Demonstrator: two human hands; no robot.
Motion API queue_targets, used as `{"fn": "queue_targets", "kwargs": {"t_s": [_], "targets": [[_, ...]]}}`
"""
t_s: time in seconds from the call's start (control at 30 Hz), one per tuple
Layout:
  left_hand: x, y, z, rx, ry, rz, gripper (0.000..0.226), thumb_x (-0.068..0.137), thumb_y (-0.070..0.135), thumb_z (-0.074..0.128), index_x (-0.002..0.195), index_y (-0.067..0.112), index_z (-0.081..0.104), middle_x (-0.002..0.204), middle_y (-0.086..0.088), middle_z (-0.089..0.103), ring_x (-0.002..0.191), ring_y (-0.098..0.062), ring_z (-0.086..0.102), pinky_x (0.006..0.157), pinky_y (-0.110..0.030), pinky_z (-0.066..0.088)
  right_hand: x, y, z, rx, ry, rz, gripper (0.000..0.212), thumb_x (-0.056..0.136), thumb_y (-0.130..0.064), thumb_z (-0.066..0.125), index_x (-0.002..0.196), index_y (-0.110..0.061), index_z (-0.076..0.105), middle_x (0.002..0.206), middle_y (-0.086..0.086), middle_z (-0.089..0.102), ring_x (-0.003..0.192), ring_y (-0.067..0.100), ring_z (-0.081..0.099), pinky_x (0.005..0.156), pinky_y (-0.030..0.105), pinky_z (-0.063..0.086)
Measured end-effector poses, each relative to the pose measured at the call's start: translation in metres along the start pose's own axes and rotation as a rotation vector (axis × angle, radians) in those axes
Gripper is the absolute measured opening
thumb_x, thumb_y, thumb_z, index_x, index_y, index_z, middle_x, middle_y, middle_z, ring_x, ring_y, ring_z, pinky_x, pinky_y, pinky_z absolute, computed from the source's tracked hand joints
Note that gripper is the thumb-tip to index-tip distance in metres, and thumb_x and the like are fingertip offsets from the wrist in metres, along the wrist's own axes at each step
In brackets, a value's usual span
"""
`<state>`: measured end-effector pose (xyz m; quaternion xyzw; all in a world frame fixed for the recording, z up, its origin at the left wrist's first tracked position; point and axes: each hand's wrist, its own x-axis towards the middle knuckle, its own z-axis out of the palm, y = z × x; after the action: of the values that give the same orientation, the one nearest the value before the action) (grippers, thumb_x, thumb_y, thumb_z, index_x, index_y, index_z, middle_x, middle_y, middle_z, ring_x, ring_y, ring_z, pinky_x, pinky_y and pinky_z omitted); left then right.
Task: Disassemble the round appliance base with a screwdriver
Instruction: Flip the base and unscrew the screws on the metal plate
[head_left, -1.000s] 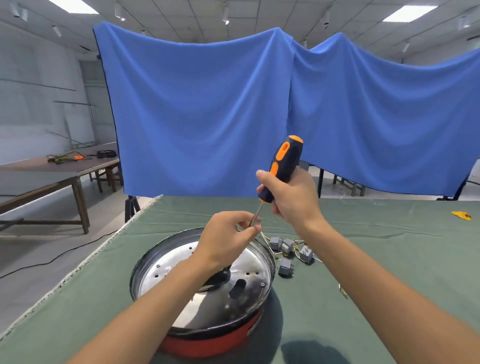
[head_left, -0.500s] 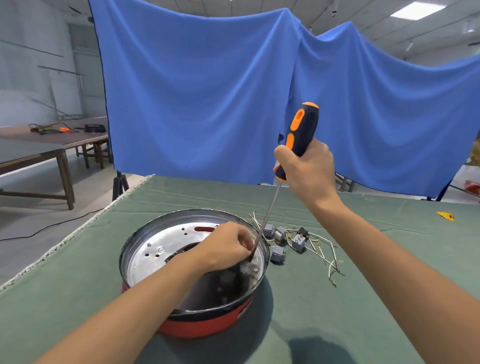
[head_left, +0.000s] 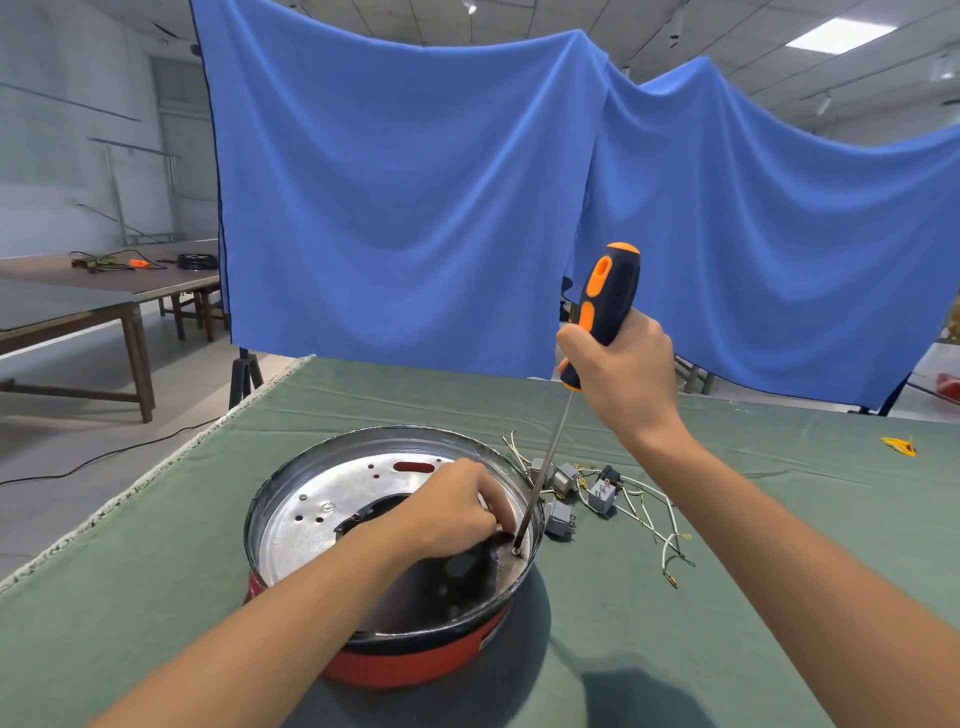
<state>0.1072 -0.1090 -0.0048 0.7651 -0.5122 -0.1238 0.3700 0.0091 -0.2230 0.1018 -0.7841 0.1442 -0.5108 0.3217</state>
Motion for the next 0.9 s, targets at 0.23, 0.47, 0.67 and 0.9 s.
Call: {"fn": "queue_targets", "kwargs": {"t_s": [0.23,0.47,0.67,0.9], "targets": [[0.000,0.001,0.000,0.002,0.002,0.007,0.037,0.071,-0.010,0.047,0.076,0.011,0.077,0.069,0.013,0.060,0.055,0.011,0.053,0.048,-0.003,0.034,0.000,-0.001,-0.001,0.010,0.005,0.018,0.018,0.077,-0.009,0.060,0.065,-0.003,0.049,0.056,0.011,0.059,0.052,0.016,0.062,0.046,0.018,0.044],[0.002,-0.001,0.001,0.037,-0.005,-0.011,0.039,0.072,-0.009,0.047,0.073,0.016,0.077,0.072,0.012,0.061,0.057,0.012,0.053,0.048,-0.003,0.034,-0.004,-0.003,-0.003,-0.010,0.004,0.001,0.018,0.078,-0.007,0.060,0.068,0.004,0.050,0.065,0.023,0.064,0.045,0.003,0.054,0.042,0.010,0.041],[0.002,-0.001,0.001,0.038,-0.006,-0.013,0.038,0.073,-0.009,0.049,0.073,0.016,0.077,0.071,0.013,0.060,0.059,0.013,0.052,0.049,-0.003,0.034,-0.004,-0.011,-0.005,-0.021,-0.089,0.029,0.017,0.078,-0.008,0.059,0.070,0.004,0.049,0.061,0.017,0.061,0.049,0.010,0.059,0.043,0.013,0.043],[0.001,0.000,0.002,0.030,0.003,-0.022,0.039,0.072,-0.009,0.045,0.074,0.015,0.076,0.073,0.011,0.060,0.057,0.012,0.052,0.049,-0.004,0.033,0.008,-0.029,-0.011,0.204,-0.482,0.289,0.019,0.081,-0.008,0.056,0.063,-0.010,0.049,0.057,0.003,0.064,0.032,0.008,0.032,0.034,0.014,0.024]]}}
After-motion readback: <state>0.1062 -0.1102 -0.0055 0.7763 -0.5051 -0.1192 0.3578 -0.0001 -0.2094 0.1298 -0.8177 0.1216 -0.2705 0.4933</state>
